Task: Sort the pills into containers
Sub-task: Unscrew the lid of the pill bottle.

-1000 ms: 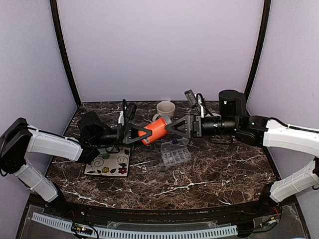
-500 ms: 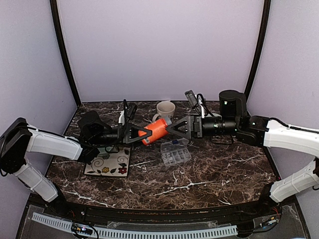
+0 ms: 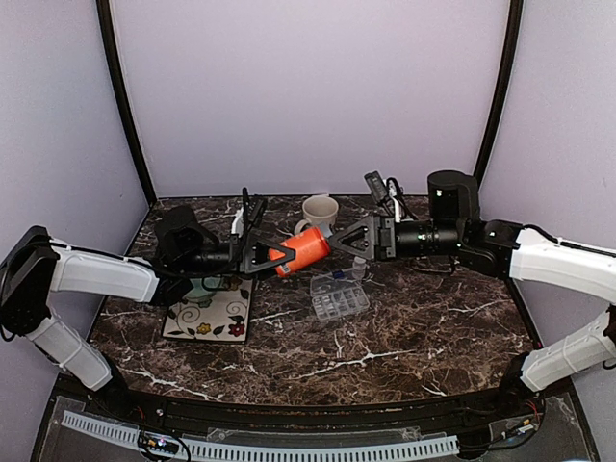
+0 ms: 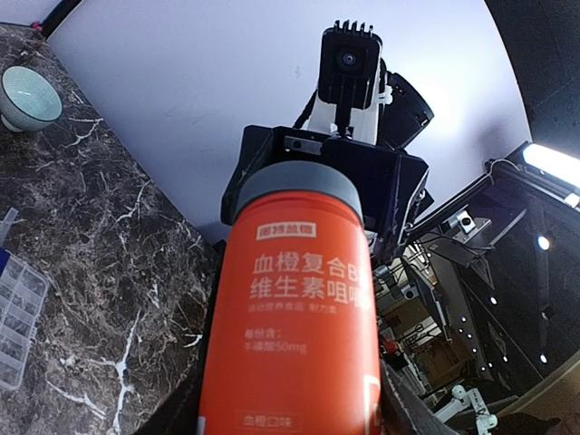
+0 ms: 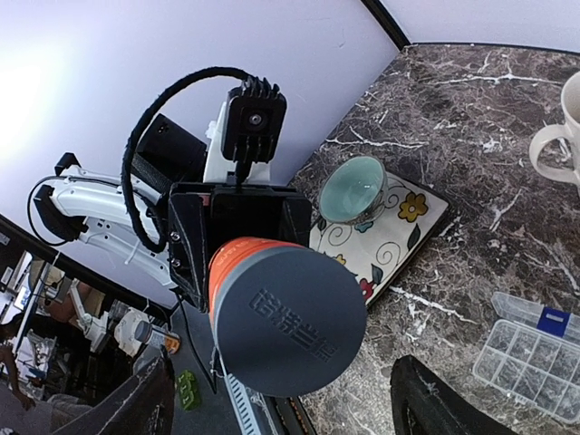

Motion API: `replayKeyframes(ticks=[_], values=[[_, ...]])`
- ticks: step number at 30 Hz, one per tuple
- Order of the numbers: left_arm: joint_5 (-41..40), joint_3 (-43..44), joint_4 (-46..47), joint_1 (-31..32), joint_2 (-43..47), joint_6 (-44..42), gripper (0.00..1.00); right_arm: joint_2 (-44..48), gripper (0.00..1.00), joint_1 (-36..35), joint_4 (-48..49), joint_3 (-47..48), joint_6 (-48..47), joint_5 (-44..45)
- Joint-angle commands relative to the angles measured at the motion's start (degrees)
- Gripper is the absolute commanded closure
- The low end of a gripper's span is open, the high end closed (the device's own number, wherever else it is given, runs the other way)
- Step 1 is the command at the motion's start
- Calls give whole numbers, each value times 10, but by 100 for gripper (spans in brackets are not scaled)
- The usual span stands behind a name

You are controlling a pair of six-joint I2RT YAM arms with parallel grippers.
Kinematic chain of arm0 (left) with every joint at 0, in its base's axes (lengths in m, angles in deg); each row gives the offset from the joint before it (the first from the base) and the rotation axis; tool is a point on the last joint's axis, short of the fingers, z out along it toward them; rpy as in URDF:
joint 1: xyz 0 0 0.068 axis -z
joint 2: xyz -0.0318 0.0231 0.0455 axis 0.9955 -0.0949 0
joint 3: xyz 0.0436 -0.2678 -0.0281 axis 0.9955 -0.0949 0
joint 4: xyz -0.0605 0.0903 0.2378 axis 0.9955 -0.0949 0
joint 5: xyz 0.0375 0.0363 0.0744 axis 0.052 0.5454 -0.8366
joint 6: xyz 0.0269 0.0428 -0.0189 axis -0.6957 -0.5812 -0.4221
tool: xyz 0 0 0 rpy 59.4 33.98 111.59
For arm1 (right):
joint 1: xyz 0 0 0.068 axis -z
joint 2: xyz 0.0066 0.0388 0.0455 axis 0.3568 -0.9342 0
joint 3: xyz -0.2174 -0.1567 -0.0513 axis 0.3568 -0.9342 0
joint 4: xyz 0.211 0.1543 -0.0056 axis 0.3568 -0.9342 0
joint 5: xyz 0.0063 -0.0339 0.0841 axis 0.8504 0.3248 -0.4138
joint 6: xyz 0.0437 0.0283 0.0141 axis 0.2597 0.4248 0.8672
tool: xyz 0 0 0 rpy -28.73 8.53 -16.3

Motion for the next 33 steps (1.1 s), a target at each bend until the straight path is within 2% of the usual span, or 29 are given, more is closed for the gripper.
replayKeyframes(ticks=[1, 11, 16, 23, 33], values=[[18, 33, -68, -6, 31, -64, 75, 8, 18, 8, -17, 24, 23, -22], [39, 90, -225, -10, 44, -173, 79, -12, 20, 9, -35, 34, 71, -50], [47, 107, -275, -11, 47, -208, 85, -22, 22, 15, -37, 40, 84, -54], [51, 116, -313, -11, 54, -233, 90, -32, 23, 30, -16, 44, 109, -71], [53, 124, -335, -11, 58, -249, 91, -55, 27, 31, 4, 39, 128, -99]])
